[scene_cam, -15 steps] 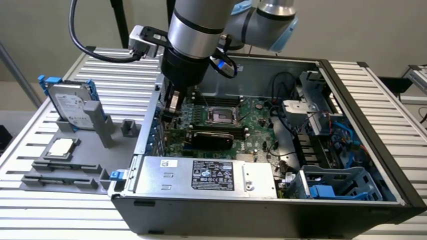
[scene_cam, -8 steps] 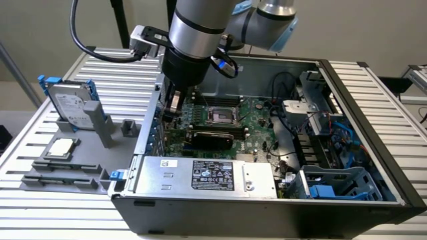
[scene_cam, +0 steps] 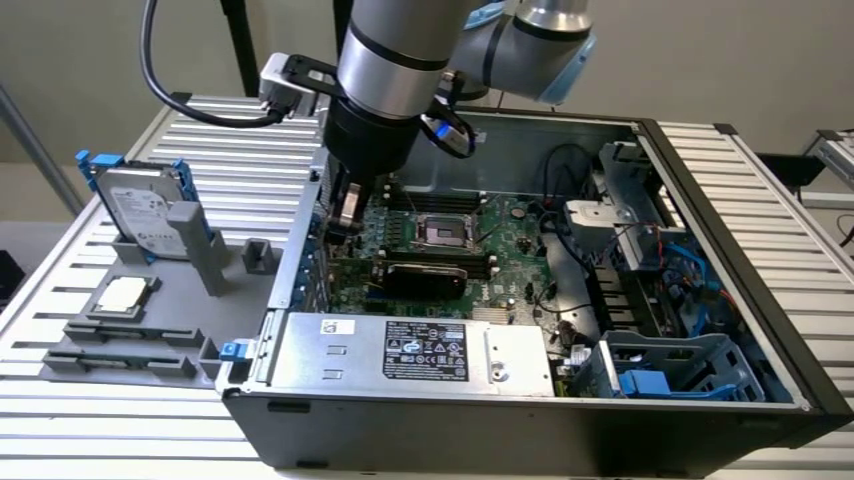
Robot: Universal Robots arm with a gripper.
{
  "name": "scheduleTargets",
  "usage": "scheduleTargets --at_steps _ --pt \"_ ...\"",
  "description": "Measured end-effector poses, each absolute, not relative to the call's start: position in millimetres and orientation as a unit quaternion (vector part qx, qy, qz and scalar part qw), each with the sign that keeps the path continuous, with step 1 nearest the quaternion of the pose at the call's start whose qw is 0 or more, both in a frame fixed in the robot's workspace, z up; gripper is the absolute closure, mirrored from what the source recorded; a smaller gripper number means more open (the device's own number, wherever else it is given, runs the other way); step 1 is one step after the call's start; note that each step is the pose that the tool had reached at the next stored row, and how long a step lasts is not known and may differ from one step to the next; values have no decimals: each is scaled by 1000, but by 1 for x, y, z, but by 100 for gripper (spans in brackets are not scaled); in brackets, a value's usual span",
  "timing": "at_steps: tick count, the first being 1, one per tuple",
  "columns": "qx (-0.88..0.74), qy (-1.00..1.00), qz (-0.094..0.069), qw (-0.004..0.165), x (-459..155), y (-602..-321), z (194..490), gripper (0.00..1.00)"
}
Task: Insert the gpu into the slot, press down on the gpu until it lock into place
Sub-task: 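Insert the gpu into the slot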
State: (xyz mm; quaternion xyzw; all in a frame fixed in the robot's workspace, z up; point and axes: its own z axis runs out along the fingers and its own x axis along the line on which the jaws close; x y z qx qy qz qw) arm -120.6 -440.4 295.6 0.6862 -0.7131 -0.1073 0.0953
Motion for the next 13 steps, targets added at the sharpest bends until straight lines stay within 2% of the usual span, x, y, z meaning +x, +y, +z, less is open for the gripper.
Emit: scheduleTargets --at_steps 13 --pt "686 -713 -107 95 -125 -439 296 89"
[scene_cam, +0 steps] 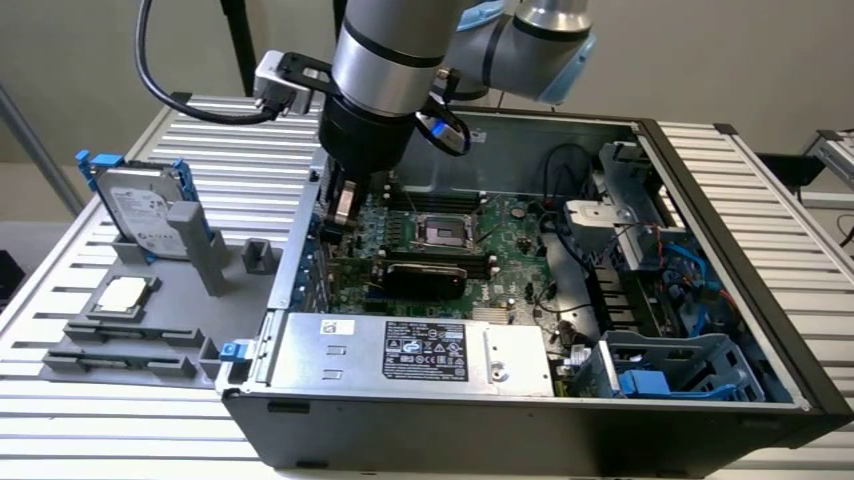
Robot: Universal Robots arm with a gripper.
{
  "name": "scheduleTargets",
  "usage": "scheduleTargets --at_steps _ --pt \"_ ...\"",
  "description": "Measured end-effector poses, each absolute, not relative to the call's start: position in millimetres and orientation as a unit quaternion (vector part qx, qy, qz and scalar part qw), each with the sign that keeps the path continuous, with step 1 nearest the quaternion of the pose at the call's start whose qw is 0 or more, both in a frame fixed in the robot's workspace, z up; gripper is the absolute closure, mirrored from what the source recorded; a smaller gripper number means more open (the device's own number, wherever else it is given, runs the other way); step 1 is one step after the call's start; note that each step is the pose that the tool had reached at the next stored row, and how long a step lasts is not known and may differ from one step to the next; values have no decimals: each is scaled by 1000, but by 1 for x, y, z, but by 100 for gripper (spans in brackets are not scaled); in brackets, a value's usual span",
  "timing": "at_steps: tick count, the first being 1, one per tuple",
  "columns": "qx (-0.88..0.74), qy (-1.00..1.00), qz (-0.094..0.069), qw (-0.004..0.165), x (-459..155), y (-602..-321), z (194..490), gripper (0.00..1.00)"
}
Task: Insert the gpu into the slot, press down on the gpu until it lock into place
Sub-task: 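Insert the gpu into the slot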
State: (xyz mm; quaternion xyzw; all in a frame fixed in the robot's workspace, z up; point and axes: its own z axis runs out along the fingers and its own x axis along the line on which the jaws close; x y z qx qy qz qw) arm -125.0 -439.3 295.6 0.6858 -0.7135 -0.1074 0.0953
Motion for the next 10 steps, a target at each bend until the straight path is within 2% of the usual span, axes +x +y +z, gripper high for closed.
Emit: scheduleTargets --at_steps 10 --pt "686 -713 -107 95 -125 -439 292 89"
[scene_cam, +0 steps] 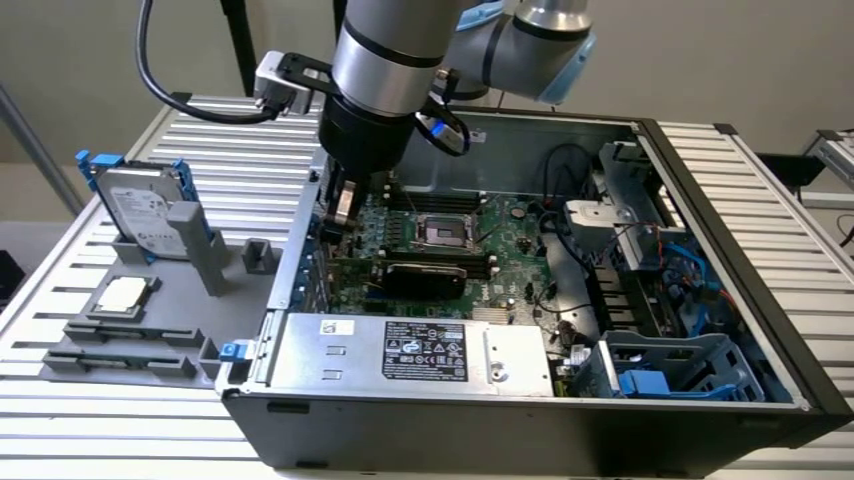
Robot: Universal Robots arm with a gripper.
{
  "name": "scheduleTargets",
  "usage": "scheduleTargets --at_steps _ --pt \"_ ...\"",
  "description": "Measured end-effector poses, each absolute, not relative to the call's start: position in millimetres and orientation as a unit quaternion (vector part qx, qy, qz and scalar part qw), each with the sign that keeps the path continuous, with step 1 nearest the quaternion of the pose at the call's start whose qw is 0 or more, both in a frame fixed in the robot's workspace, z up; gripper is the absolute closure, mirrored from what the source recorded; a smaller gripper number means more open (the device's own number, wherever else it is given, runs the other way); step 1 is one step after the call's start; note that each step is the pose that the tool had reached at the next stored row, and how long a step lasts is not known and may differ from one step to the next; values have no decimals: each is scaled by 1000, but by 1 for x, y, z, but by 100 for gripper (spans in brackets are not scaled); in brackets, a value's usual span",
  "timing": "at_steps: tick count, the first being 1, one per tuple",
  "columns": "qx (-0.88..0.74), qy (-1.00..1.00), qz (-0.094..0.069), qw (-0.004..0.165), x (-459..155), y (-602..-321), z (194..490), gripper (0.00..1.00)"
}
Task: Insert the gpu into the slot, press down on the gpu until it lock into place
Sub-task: 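Insert the gpu into the slot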
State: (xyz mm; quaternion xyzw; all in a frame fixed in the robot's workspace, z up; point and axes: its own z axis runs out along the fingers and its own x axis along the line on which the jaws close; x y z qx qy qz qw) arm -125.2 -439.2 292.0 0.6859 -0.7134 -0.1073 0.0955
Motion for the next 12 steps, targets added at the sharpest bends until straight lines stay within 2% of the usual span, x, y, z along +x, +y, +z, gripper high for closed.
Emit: scheduleTargets --at_steps 12 --pt "686 -713 -108 96 -119 -440 293 89"
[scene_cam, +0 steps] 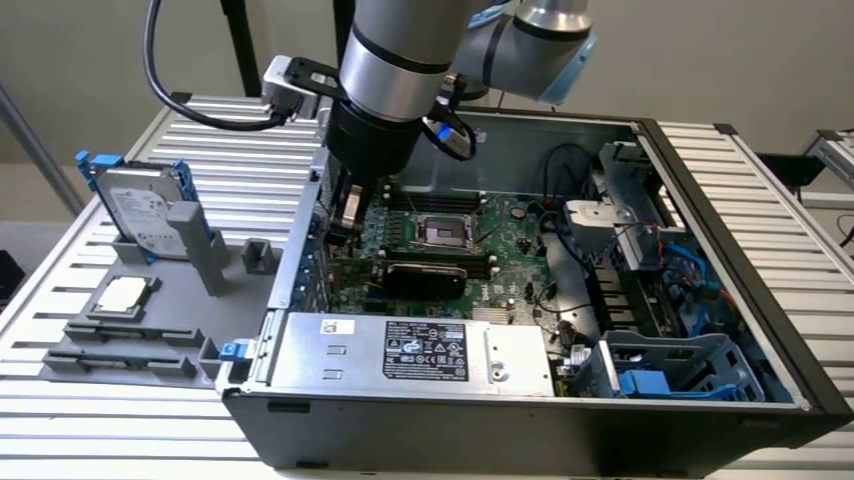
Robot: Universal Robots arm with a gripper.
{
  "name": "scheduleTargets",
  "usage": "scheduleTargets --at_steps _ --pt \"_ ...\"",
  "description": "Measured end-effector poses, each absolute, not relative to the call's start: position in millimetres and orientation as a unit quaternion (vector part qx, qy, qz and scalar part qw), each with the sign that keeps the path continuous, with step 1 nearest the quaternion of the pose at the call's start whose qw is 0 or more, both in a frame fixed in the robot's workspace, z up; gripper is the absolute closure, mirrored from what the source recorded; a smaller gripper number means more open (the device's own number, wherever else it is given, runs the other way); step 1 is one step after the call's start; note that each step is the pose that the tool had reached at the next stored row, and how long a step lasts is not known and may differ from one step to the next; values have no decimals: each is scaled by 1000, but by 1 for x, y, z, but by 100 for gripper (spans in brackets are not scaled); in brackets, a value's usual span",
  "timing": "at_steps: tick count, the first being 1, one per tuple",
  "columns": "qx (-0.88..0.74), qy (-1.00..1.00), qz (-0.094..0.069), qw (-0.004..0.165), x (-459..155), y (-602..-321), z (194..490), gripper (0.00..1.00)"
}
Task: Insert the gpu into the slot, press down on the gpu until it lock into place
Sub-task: 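Insert the gpu into the slot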
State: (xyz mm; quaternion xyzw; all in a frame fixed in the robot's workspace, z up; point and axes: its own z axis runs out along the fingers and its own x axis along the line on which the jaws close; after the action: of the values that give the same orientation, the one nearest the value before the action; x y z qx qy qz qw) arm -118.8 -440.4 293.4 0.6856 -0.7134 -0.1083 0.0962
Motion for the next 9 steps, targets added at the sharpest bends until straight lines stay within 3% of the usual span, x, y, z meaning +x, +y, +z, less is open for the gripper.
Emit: scheduleTargets --at_steps 9 --pt "685 -713 -108 99 -119 -448 293 89"
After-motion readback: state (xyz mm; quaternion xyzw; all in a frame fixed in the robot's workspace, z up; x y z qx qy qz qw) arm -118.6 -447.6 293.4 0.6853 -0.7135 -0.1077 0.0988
